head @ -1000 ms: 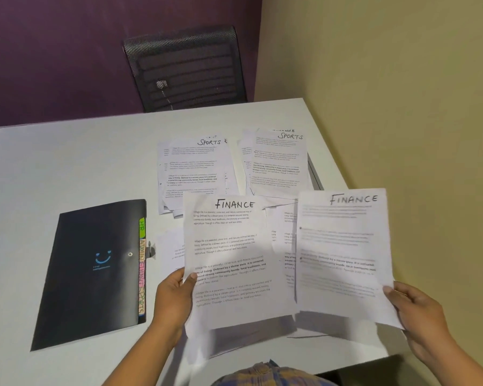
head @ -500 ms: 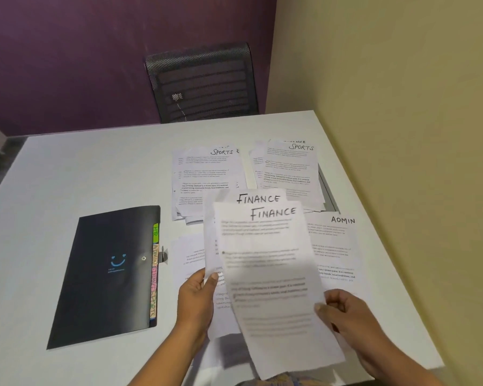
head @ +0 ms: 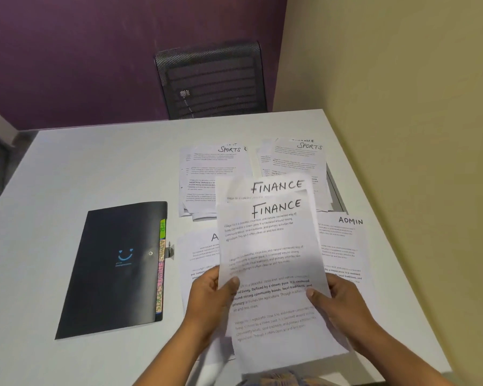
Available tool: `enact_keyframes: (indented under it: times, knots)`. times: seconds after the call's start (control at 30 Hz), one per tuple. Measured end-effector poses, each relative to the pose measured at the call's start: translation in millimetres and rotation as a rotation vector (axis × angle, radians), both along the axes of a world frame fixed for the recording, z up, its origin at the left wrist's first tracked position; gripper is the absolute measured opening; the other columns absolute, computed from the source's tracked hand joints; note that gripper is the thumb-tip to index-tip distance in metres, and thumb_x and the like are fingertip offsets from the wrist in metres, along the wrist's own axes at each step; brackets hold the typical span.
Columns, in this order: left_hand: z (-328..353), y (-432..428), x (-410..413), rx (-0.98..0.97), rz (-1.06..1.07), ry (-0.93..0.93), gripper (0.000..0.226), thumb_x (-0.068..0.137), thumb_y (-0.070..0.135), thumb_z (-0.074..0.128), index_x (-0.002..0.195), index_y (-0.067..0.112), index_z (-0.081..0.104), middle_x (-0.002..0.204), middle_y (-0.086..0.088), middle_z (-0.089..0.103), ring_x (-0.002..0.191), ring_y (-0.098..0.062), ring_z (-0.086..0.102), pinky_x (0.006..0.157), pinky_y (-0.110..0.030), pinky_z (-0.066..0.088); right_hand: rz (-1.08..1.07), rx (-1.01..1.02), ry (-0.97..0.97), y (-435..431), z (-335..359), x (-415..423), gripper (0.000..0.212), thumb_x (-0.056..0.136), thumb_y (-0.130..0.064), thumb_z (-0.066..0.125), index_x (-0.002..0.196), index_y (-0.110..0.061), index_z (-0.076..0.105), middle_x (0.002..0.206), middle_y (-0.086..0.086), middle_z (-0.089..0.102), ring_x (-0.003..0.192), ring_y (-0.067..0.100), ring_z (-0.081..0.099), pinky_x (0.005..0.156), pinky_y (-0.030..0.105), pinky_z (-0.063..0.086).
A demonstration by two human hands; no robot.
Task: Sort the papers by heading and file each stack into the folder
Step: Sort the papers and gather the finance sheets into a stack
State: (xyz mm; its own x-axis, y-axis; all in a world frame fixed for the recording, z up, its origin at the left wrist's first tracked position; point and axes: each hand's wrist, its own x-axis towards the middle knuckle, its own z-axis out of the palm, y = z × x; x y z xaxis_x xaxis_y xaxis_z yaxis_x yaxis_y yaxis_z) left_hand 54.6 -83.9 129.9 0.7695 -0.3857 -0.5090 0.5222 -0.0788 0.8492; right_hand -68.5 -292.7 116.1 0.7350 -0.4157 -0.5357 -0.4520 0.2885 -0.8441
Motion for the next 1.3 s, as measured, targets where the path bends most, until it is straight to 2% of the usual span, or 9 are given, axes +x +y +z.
enact_keyframes:
  times: [0.13, 0.33, 0.43, 0.5, 0.57, 0.8, 0.93, 1.1, 1.3]
  knots:
    - [0, -2, 8, -0.03, -0.016, -0.168, 0.023, 0.09, -0.006, 0.06, 0.107, 0.006, 0.07, 0.098, -0.004, 0.078, 0.093, -0.022, 0.074, 0.07, -0.024, 0.058, 0.064, -0.323, -0.042, -8, 11, 15, 0.012, 0.086, -0.01, 0.073, 0.088, -0.022, 0.077, 0.085, -0.009, 0.079, 0.078, 0.012, 0.075, 0.06, 0.022, 0.058]
    - [2, -7, 14, 0.09, -0.036, -0.471, 0.026, 0.088, 0.006, 0.068, 0.104, 0.026, 0.07, 0.1, 0.02, 0.075, 0.097, -0.001, 0.069, 0.083, -0.016, 0.054, -0.087, -0.352, -0.096, -7, 16, 31, 0.023, 0.078, -0.014, 0.082, 0.093, -0.027, 0.07, 0.085, -0.01, 0.076, 0.088, 0.009, 0.072, 0.076, 0.021, 0.057]
    - [-2, -7, 13, 0.089, -0.039, -0.495, 0.027, 0.083, 0.005, 0.074, 0.102, 0.024, 0.071, 0.096, 0.024, 0.074, 0.093, 0.002, 0.069, 0.078, -0.011, 0.052, -0.022, -0.24, -0.123, -1, 14, 33, 0.067, 0.062, -0.048, 0.088, 0.117, -0.023, 0.058, 0.114, -0.01, 0.068, 0.113, 0.008, 0.059, 0.1, 0.028, 0.047]
    - [-11, -6, 13, 0.112, -0.053, -0.516, 0.026, 0.083, 0.005, 0.075, 0.102, 0.022, 0.072, 0.096, 0.024, 0.074, 0.094, 0.003, 0.069, 0.077, -0.01, 0.051, 0.015, -0.276, -0.133, 0, 10, 30, 0.033, 0.07, -0.029, 0.087, 0.091, -0.025, 0.062, 0.081, -0.024, 0.071, 0.085, -0.012, 0.063, 0.085, 0.013, 0.049]
    - [-19, -6, 12, 0.157, -0.075, -0.511, 0.027, 0.084, 0.008, 0.075, 0.098, 0.031, 0.071, 0.093, 0.028, 0.073, 0.091, 0.006, 0.069, 0.074, -0.009, 0.051, 0.043, -0.318, -0.141, 5, 7, 31, 0.041, 0.08, -0.004, 0.077, 0.065, -0.031, 0.051, 0.043, -0.025, 0.056, 0.049, -0.012, 0.057, 0.057, 0.006, 0.043]
    - [-38, -2, 9, 0.169, -0.123, -0.392, 0.027, 0.089, 0.018, 0.071, 0.102, 0.041, 0.064, 0.1, 0.028, 0.071, 0.096, 0.007, 0.065, 0.084, -0.017, 0.053, 0.16, -0.415, -0.086, 0, -10, 24, 0.028, 0.085, -0.011, 0.072, 0.073, -0.032, 0.058, 0.056, -0.033, 0.062, 0.061, -0.015, 0.061, 0.06, 0.008, 0.046]
    - [-43, 2, 12, 0.165, -0.112, -0.37, 0.018, 0.09, 0.021, 0.07, 0.099, 0.036, 0.067, 0.097, 0.021, 0.074, 0.093, 0.003, 0.067, 0.082, -0.021, 0.056, 0.129, -0.646, -0.003, -8, -20, 20, 0.043, 0.089, -0.019, 0.071, 0.052, -0.027, 0.048, 0.039, -0.019, 0.05, 0.041, 0.001, 0.048, 0.045, 0.013, 0.034]
    - [-60, 15, 15, 0.237, -0.031, -0.238, 0.022, 0.093, 0.037, 0.058, 0.093, 0.022, 0.073, 0.093, -0.004, 0.075, 0.085, -0.018, 0.07, 0.079, -0.039, 0.058, -0.035, -0.619, -0.032, -19, -18, 10, 0.014, 0.09, -0.013, 0.068, 0.094, -0.025, 0.074, 0.071, -0.013, 0.074, 0.063, 0.019, 0.065, 0.059, 0.024, 0.05]
    - [-104, 39, 14, 1.059, 0.175, -0.19, 0.067, 0.077, 0.053, 0.073, 0.122, 0.008, 0.055, 0.127, -0.011, 0.054, 0.116, -0.031, 0.053, 0.088, -0.044, 0.049, -0.178, -0.502, 0.066, -27, -17, -3, 0.009, 0.093, -0.01, 0.064, 0.09, -0.01, 0.073, 0.075, -0.002, 0.073, 0.069, 0.024, 0.067, 0.055, 0.029, 0.049]
